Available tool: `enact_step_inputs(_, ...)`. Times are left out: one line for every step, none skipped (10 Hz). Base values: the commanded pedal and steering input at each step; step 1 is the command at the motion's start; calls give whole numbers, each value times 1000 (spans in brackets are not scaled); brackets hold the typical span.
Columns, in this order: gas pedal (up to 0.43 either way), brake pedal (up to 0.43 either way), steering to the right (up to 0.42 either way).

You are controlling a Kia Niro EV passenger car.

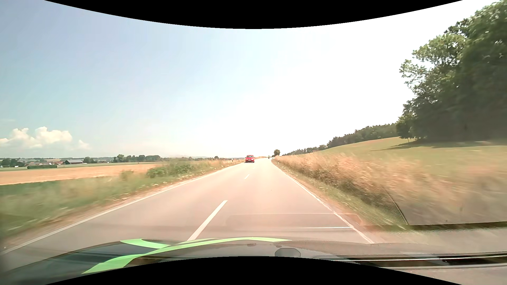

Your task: Follow the waypoints while adhering to traffic rules and regulations

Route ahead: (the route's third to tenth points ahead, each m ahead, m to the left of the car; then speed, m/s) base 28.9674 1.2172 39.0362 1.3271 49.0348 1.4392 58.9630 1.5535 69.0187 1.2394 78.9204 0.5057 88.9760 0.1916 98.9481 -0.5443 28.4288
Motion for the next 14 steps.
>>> enact_step_inputs(287, 0, -4)
enact_step_inputs(280, 0, -4)
enact_step_inputs(280, 0, -4)
enact_step_inputs(260, 0, -4)
enact_step_inputs(240, 0, -5)
enact_step_inputs(240, 0, -5)
enact_step_inputs(220, 0, -6)
enact_step_inputs(220, 0, -6)
enact_step_inputs(177, 0, -6)
enact_step_inputs(150, 0, -4)
enact_step_inputs(130, 0, -4)
enact_step_inputs(130, 0, -4)
enact_step_inputs(130, 0, -3)
enact_step_inputs(130, 0, -1)
